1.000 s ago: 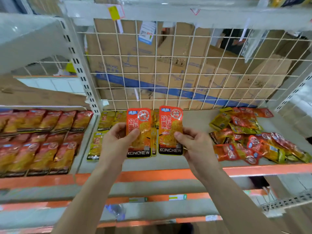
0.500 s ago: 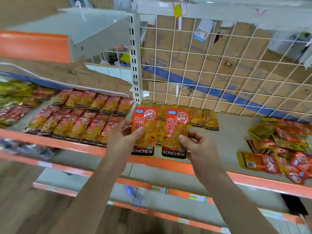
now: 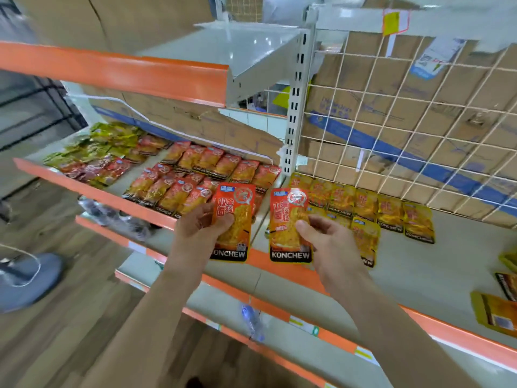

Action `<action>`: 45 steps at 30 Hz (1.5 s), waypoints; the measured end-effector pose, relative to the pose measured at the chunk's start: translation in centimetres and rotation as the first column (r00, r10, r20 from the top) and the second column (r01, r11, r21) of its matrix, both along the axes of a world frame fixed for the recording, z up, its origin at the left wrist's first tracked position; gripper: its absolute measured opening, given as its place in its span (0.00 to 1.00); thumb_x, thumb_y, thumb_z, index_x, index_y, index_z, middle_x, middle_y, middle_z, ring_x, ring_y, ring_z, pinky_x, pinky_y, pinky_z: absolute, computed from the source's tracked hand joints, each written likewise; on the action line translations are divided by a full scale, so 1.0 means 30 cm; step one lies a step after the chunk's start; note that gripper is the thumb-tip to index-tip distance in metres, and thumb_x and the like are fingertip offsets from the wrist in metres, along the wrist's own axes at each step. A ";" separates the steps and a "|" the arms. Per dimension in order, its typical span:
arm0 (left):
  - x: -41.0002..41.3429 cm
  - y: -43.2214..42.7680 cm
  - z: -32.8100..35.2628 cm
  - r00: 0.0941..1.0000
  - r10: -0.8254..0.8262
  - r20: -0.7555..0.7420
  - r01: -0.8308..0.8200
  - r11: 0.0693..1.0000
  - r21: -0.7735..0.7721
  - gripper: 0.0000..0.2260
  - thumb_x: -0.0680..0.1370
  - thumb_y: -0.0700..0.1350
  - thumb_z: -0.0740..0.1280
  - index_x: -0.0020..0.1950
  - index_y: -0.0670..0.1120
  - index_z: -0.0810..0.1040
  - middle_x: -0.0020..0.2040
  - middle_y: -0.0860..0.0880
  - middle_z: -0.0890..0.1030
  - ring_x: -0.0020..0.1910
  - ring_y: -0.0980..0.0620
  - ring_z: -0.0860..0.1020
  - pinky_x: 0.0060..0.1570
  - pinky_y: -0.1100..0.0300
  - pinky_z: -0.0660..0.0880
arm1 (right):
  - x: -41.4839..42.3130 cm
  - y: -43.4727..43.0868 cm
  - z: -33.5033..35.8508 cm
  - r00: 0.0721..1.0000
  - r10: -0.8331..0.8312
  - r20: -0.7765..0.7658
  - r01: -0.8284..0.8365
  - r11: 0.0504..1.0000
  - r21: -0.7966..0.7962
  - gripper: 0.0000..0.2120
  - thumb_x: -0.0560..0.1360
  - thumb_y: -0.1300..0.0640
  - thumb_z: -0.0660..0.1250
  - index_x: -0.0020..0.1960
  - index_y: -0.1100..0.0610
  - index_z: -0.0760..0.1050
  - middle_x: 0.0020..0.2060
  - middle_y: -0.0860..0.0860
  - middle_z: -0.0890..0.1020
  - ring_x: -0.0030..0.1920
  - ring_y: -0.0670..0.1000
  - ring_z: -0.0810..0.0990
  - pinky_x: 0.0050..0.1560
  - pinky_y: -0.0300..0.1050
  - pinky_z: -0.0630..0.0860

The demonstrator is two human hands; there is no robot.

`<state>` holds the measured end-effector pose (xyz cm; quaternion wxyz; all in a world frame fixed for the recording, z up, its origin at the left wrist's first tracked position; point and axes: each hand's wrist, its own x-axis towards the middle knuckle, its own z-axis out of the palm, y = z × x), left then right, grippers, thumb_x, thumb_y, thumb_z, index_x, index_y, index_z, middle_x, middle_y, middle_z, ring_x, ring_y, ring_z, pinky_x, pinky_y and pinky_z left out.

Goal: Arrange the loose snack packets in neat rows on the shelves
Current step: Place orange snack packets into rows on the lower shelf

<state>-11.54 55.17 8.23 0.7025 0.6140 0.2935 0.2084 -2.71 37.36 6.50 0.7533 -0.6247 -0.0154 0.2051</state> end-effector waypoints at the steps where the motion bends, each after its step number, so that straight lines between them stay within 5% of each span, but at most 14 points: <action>1: -0.001 0.031 -0.004 1.000 0.002 -0.012 -0.002 1.000 0.007 0.07 0.76 0.36 0.73 0.46 0.48 0.82 0.38 0.50 0.85 0.37 0.50 0.83 0.45 0.54 0.80 | 0.001 0.028 0.003 1.000 0.006 0.009 -0.006 1.000 -0.016 0.07 0.77 0.66 0.69 0.43 0.56 0.81 0.36 0.48 0.86 0.43 0.52 0.83 0.52 0.53 0.79; 8: 0.012 0.263 -0.034 0.998 -0.042 -0.043 0.042 0.999 0.005 0.07 0.75 0.38 0.74 0.48 0.48 0.79 0.37 0.49 0.84 0.41 0.47 0.81 0.50 0.52 0.79 | -0.010 0.254 -0.011 0.998 -0.042 -0.039 0.039 0.997 -0.068 0.07 0.76 0.66 0.70 0.43 0.56 0.80 0.36 0.48 0.86 0.42 0.53 0.84 0.57 0.66 0.78; 14: 0.010 0.509 -0.070 0.988 -0.132 -0.079 0.131 0.991 -0.025 0.08 0.75 0.38 0.75 0.47 0.50 0.80 0.41 0.48 0.85 0.45 0.45 0.83 0.61 0.43 0.77 | -0.065 0.494 -0.030 0.996 -0.082 0.036 0.086 0.989 -0.117 0.06 0.67 0.55 0.72 0.41 0.54 0.85 0.39 0.61 0.83 0.43 0.58 0.79 0.54 0.76 0.73; 16: 0.017 0.589 -0.080 0.983 -0.168 -0.079 0.168 0.986 -0.016 0.08 0.75 0.38 0.74 0.47 0.50 0.80 0.40 0.49 0.86 0.44 0.46 0.84 0.59 0.45 0.79 | -0.073 0.568 -0.039 0.993 -0.108 0.037 0.111 0.987 -0.120 0.10 0.65 0.52 0.72 0.41 0.57 0.83 0.37 0.65 0.80 0.41 0.57 0.76 0.53 0.70 0.77; 19: 0.030 0.695 -0.096 0.978 -0.193 -0.073 0.193 0.981 -0.009 0.08 0.76 0.38 0.73 0.48 0.50 0.79 0.36 0.54 0.85 0.38 0.52 0.84 0.51 0.51 0.81 | -0.087 0.662 -0.056 0.985 -0.172 0.028 0.174 0.980 -0.099 0.07 0.67 0.55 0.73 0.41 0.58 0.84 0.35 0.55 0.78 0.39 0.54 0.73 0.44 0.54 0.69; 23: 0.034 0.803 -0.114 0.967 -0.242 -0.082 0.242 0.970 -0.005 0.07 0.76 0.38 0.73 0.51 0.49 0.81 0.38 0.53 0.86 0.39 0.53 0.85 0.48 0.55 0.79 | -0.107 0.741 -0.078 0.978 -0.208 0.017 0.209 0.974 -0.086 0.03 0.71 0.61 0.73 0.40 0.59 0.84 0.37 0.53 0.82 0.41 0.54 0.78 0.47 0.53 0.72; 27: 0.042 0.869 -0.143 0.960 -0.256 -0.117 0.254 0.967 -0.032 0.11 0.76 0.39 0.73 0.58 0.45 0.81 0.45 0.48 0.87 0.47 0.46 0.85 0.58 0.47 0.79 | -0.107 0.779 -0.106 0.970 -0.243 -0.007 0.240 0.963 -0.122 0.05 0.74 0.62 0.72 0.41 0.56 0.85 0.42 0.53 0.87 0.48 0.57 0.85 0.57 0.61 0.79; 32: 0.085 0.867 -0.165 0.953 -0.272 -0.131 0.265 0.962 -0.067 0.09 0.76 0.36 0.72 0.51 0.50 0.80 0.39 0.53 0.86 0.46 0.46 0.84 0.62 0.43 0.77 | -0.081 0.792 -0.123 0.964 -0.266 -0.001 0.262 0.950 -0.172 0.03 0.72 0.59 0.73 0.43 0.55 0.86 0.42 0.51 0.87 0.49 0.57 0.85 0.60 0.64 0.77; 41: 0.128 0.913 -0.169 0.964 -0.221 -0.148 0.215 0.975 -0.053 0.12 0.77 0.34 0.70 0.51 0.50 0.79 0.37 0.55 0.85 0.45 0.48 0.83 0.61 0.43 0.77 | 0.003 0.862 -0.136 0.986 -0.164 0.021 0.166 0.975 -0.148 0.05 0.71 0.55 0.74 0.43 0.57 0.84 0.35 0.51 0.81 0.38 0.49 0.76 0.41 0.47 0.68; 45: 0.157 0.965 -0.181 0.975 -0.174 -0.142 0.169 0.985 -0.042 0.13 0.76 0.36 0.71 0.52 0.54 0.78 0.45 0.51 0.85 0.50 0.46 0.84 0.60 0.44 0.78 | 0.033 0.899 -0.124 0.987 -0.157 0.016 0.158 0.975 -0.154 0.03 0.75 0.60 0.72 0.44 0.57 0.84 0.32 0.47 0.82 0.34 0.47 0.76 0.36 0.41 0.66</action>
